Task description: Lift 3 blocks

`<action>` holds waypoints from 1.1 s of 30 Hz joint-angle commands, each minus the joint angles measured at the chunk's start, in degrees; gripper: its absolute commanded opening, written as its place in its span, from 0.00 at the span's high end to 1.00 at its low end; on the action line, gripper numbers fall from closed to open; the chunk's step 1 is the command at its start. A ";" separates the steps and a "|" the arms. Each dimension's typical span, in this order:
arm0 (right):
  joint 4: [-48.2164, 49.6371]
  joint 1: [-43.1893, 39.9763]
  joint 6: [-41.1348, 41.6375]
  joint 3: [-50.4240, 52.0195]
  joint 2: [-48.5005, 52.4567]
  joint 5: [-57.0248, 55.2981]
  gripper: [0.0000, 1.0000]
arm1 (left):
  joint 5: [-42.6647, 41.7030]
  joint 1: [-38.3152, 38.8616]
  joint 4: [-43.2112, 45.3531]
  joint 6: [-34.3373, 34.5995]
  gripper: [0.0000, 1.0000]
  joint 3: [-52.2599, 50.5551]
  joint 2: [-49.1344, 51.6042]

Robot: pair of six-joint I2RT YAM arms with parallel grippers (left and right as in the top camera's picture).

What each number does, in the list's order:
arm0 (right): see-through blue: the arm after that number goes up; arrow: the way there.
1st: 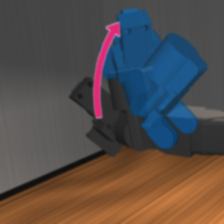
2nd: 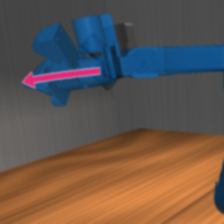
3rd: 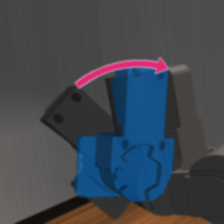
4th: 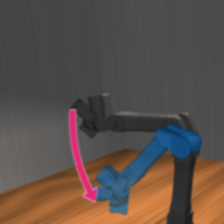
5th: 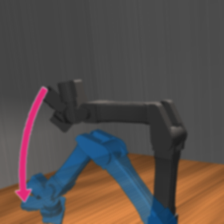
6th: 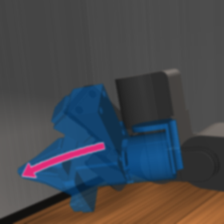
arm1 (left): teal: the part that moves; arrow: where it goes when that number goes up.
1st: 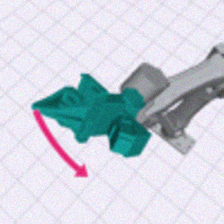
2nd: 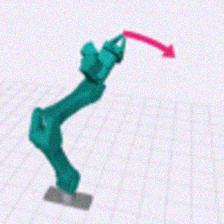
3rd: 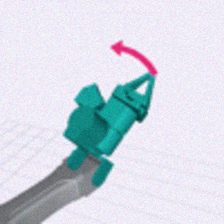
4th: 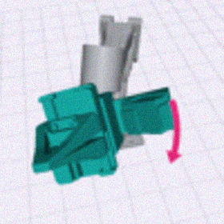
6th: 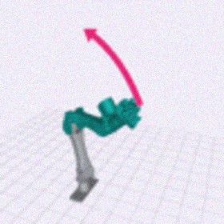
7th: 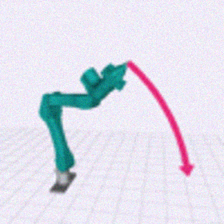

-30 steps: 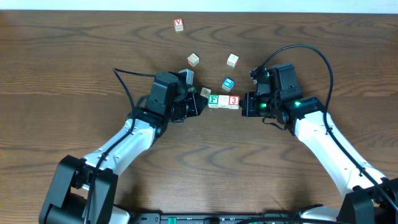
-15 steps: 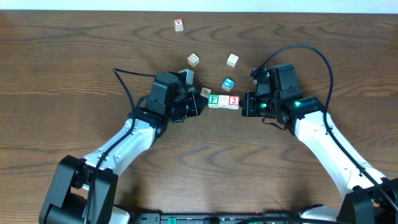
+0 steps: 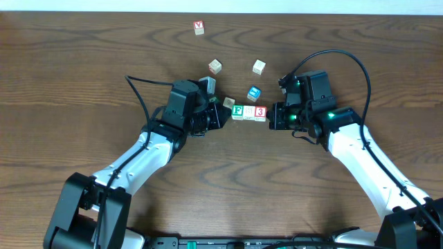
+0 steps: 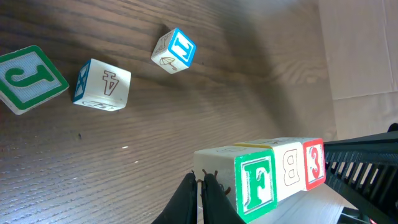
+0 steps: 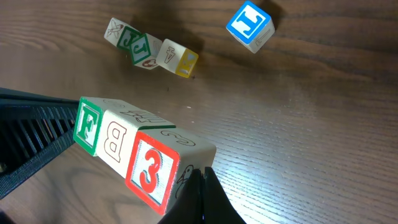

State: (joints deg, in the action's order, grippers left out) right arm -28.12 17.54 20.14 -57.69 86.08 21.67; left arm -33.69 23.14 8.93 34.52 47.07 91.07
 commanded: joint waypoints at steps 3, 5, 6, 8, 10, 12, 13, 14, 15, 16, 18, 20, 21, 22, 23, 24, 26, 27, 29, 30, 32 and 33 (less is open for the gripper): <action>0.66 1.99 -1.09 -1.64 -0.42 12.92 0.99 | -9.16 3.08 1.62 -0.09 0.93 4.66 -0.55; 0.66 1.99 -1.09 -1.68 -0.44 12.92 0.99 | -9.16 3.08 1.60 -0.09 0.93 4.76 -0.55; 0.68 1.99 -1.09 -1.68 -0.44 12.92 0.99 | -9.16 3.08 1.60 -0.09 0.93 4.83 -0.55; 0.63 1.99 -1.09 -1.88 -0.44 12.94 0.99 | -9.16 3.08 1.60 -0.09 0.93 4.98 -0.55; 0.61 1.99 -1.09 -2.16 -0.44 12.92 0.99 | -9.16 3.08 1.60 -0.09 0.93 5.11 -0.55; 0.52 1.99 -1.09 -2.45 -0.44 12.94 0.99 | -9.16 3.08 1.57 -0.09 0.93 5.25 -0.55; 0.42 1.99 -1.09 -2.58 -0.44 12.92 0.99 | -9.16 3.08 1.57 -0.09 0.93 5.31 -0.55; 0.37 1.99 -1.09 -2.64 -0.44 12.92 0.99 | -9.16 3.08 1.57 -0.09 0.93 5.35 -0.55; 0.37 1.99 -1.11 -2.64 -0.44 12.92 0.99 | -9.16 3.08 1.60 -0.09 0.93 5.38 -0.55; 0.28 1.99 -1.11 -2.64 -0.44 12.92 0.99 | -9.16 3.08 1.53 -0.09 0.92 5.38 -0.55; 0.20 1.99 -1.11 -2.64 -0.44 12.92 0.99 | -9.16 3.10 1.16 -0.11 0.93 5.38 -0.55; 0.22 1.99 -1.11 -2.64 -0.44 12.92 0.99 | -9.16 3.10 0.76 -0.13 0.93 5.38 -0.55; 0.22 1.99 -1.11 -2.67 -0.44 12.92 0.99 | -9.16 3.10 0.63 -0.13 0.93 5.38 -0.55; 0.22 1.99 -1.11 -2.71 -0.44 12.92 0.99 | -9.16 3.10 0.50 -0.13 0.93 5.38 -0.55; 0.22 1.99 -1.11 -2.73 -0.44 12.92 0.99 | -9.16 3.10 0.46 -0.13 0.93 5.38 -0.55; 0.20 1.95 -1.11 -2.84 -0.44 12.92 0.99 | -9.16 3.10 0.35 -0.13 0.93 5.38 -0.55; -0.07 1.88 -1.11 -3.19 -0.44 12.90 0.99 | -9.16 3.10 0.26 -0.15 0.93 5.38 -0.55; -0.26 1.86 -1.14 -3.48 -0.44 12.90 0.99 | -9.16 3.10 0.13 -0.15 0.93 5.35 -0.55; -0.68 1.75 -1.40 -4.00 -0.48 12.90 0.99 | -9.18 3.10 -0.04 -0.15 0.93 5.35 -0.55; -1.14 1.62 -1.70 -4.37 -0.48 12.87 0.99 | -9.18 3.10 -0.17 -0.17 0.93 5.35 -0.55; -2.01 1.33 -2.23 -4.90 -0.48 12.61 0.99 | -9.18 3.10 -0.74 -0.39 0.93 5.35 -0.55; -2.40 1.16 -2.25 -5.09 -0.48 12.28 0.99 | -9.16 3.10 -1.05 -0.70 0.92 5.35 -0.55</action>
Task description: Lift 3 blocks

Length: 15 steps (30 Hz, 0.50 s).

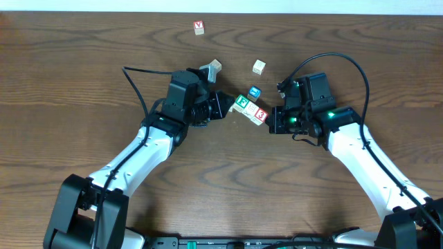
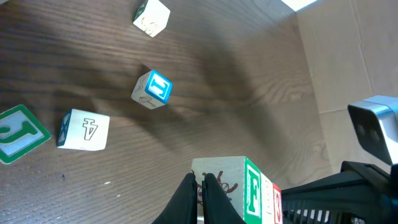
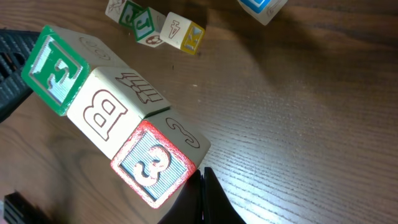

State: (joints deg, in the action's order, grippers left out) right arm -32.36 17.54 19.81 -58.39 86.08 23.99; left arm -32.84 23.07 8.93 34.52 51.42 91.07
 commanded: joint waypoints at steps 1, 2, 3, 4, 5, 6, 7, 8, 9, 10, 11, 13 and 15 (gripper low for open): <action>1.38 0.85 -2.10 -4.59 -0.48 9.49 0.99 | -10.03 3.17 -1.27 -1.07 0.93 1.01 -0.55; 1.27 0.72 -2.12 -4.61 -0.48 9.31 0.99 | -10.01 3.17 -1.53 -1.22 0.93 1.01 -0.55; 1.20 0.48 -2.14 -4.61 -0.48 9.27 0.99 | -10.01 3.17 -1.64 -1.25 0.93 1.01 -0.55; 1.14 0.35 -2.14 -4.61 -0.48 9.27 0.99 | -10.01 3.17 -1.62 -1.25 0.93 1.01 -0.55; 1.07 0.17 -2.14 -4.61 -0.48 9.27 0.99 | -10.01 3.17 -1.60 -1.22 0.93 1.01 -0.55; 1.03 0.07 -2.34 -4.61 -0.48 9.27 0.99 | -10.01 3.17 -1.57 -1.25 0.93 1.01 -0.55; 1.03 -0.02 -2.34 -4.61 -0.48 9.22 0.99 | -10.01 3.17 -1.60 -1.25 0.93 1.01 -0.55; 1.03 -0.17 -2.34 -4.61 -0.48 8.98 0.99 | -10.01 3.17 -1.62 -1.25 0.93 1.01 -0.55; 1.03 -0.33 -2.34 -4.61 -0.48 8.85 0.99 | -10.01 3.17 -1.62 -1.25 0.93 1.01 -0.55; 1.03 -0.48 -2.36 -4.61 -0.48 8.83 0.99 | -10.01 3.17 -1.60 -1.22 0.93 1.01 -0.55; 1.03 -0.66 -2.34 -4.61 -0.48 8.85 0.99 | -10.01 3.17 -1.60 -1.22 0.93 1.01 -0.55; 1.05 -0.74 -2.60 -4.61 -0.48 8.79 0.99 | -10.01 3.17 -1.60 -1.22 0.93 1.01 -0.55; 1.01 -0.74 -2.71 -4.61 -0.48 8.20 0.99 | -10.01 3.17 -1.60 -1.22 0.93 1.01 -0.55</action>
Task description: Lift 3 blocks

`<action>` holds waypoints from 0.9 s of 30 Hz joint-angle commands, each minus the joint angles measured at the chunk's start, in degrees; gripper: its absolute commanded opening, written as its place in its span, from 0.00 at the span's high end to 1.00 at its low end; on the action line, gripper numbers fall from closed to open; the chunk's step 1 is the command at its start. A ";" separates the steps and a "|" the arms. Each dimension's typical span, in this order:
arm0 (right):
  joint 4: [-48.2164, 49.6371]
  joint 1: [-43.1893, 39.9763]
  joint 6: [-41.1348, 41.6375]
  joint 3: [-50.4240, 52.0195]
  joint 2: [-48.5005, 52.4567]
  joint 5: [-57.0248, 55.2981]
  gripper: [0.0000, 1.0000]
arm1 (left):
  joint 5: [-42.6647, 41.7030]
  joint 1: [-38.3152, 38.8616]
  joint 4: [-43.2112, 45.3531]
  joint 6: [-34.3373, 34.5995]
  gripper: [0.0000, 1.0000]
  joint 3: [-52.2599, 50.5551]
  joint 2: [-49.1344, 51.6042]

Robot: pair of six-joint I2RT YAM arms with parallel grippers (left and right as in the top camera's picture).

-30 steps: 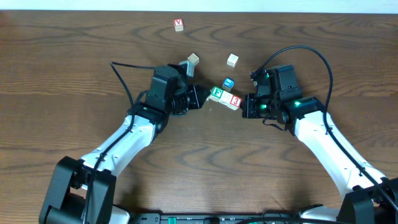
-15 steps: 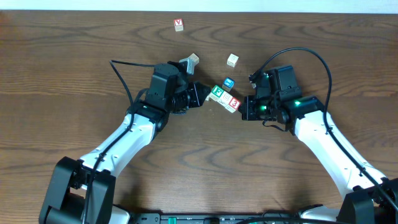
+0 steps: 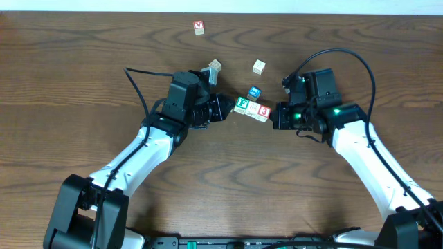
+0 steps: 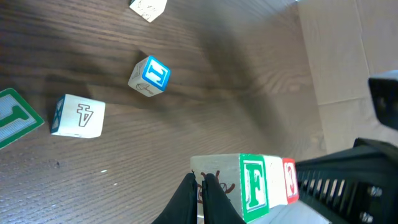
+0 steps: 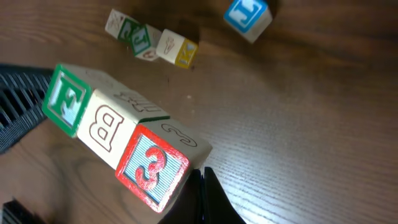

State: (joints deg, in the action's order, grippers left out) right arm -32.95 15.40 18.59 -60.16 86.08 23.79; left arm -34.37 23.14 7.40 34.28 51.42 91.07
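A row of three blocks hangs above the table: green F block (image 3: 241,106), white B block (image 3: 252,108), red 3 block (image 3: 263,111). My left gripper (image 3: 227,107) is shut, its closed tips pressed against the F block's end face (image 4: 217,177). My right gripper (image 3: 274,114) is shut too, its tips against the 3 block's end (image 5: 186,152). The row is squeezed between the two, slightly tilted, with its shadow on the wood below. The left gripper (image 4: 203,180) and right gripper (image 5: 201,174) each show as a closed black point.
Loose blocks lie on the table behind the row: a blue block (image 3: 254,92), a white one (image 3: 259,66), a tan one (image 3: 215,66) and a red-lettered one (image 3: 199,27) at the far edge. The left wrist view shows an A block (image 4: 78,116) and a green block (image 4: 12,118).
The held row was tilted with its F end toward the back; it now lies closer to level. My right gripper has moved slightly back and the row sits a little further right.
The F-B-3 row was first pinched between both shut grippers, low and close to other blocks. Then both arms stood further back with the row tilted and the loose blocks smaller in the wrist views. Now the row is held more level, still squeezed end to end.
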 commanded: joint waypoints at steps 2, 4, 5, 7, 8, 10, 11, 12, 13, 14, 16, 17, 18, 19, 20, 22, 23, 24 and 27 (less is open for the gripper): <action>1.53 1.40 -1.49 -2.84 -0.48 8.15 0.99 | -8.48 3.10 -0.07 -0.98 0.93 1.01 -0.55; 1.44 1.40 -1.51 -2.84 -0.48 8.15 0.99 | -8.48 3.10 -0.07 -0.98 0.92 1.01 -0.55; 1.44 1.40 -1.51 -2.84 -0.48 8.13 0.99 | -8.48 3.10 -0.07 -0.98 0.93 1.01 -0.55; 1.40 1.40 -1.49 -2.84 -0.48 7.74 0.99 | -8.50 3.10 -0.07 -0.96 0.93 1.01 -0.55; 1.40 1.40 -1.49 -2.84 -0.48 7.72 0.99 | -8.52 3.10 -0.09 -0.96 0.93 1.01 -0.55; 1.42 1.40 -1.46 -2.84 -0.48 7.72 0.99 | -8.57 3.10 -0.11 -0.94 0.93 1.01 -0.55; 1.44 1.40 -1.46 -2.84 -0.48 7.69 0.99 | -8.61 3.10 -0.11 -0.96 0.93 1.01 -0.55; 1.44 1.40 -1.42 -2.84 -0.48 7.54 0.99 | -8.72 3.10 -0.09 -0.94 0.93 1.01 -0.55; 1.42 1.40 -1.11 -2.84 -0.48 7.17 0.99 | -8.72 3.10 -0.11 -0.94 0.93 1.01 -0.55; 1.44 1.40 -0.81 -2.84 -0.48 6.82 0.99 | -8.72 3.10 -0.11 -0.96 0.93 1.01 -0.55; 1.44 1.40 -0.79 -2.84 -0.48 6.84 0.99 | -8.72 3.10 -0.09 -0.96 0.93 1.01 -0.55; 1.44 1.40 -0.79 -2.84 -0.48 6.84 0.99 | -8.72 3.10 -0.09 -0.94 0.93 1.01 -0.55; 1.44 1.40 -0.72 -2.84 -0.48 6.80 0.99 | -8.74 3.10 -0.11 -0.94 0.93 1.01 -0.55; 1.44 1.40 -0.33 -2.84 -0.48 6.45 0.99 | -8.72 3.10 -0.11 -0.96 0.93 1.01 -0.55; 1.53 1.40 -0.20 -2.84 -0.48 6.45 0.99 | -8.72 3.10 -0.11 -0.96 0.93 1.01 -0.55; 1.70 1.40 -0.20 -2.84 -0.48 6.47 0.99 | -8.72 3.10 -0.11 -0.96 0.93 1.01 -0.55; 1.70 1.40 -0.20 -2.84 -0.48 6.47 0.99 | -8.72 3.10 -0.11 -0.96 0.93 1.01 -0.55; 1.70 1.40 -0.20 -2.84 -0.48 6.45 0.99 | -8.72 3.10 -0.11 -0.96 0.93 1.01 -0.55; 1.77 1.40 -0.13 -2.84 -0.48 6.47 0.99 | -8.72 3.10 -0.11 -0.96 0.93 1.01 -0.55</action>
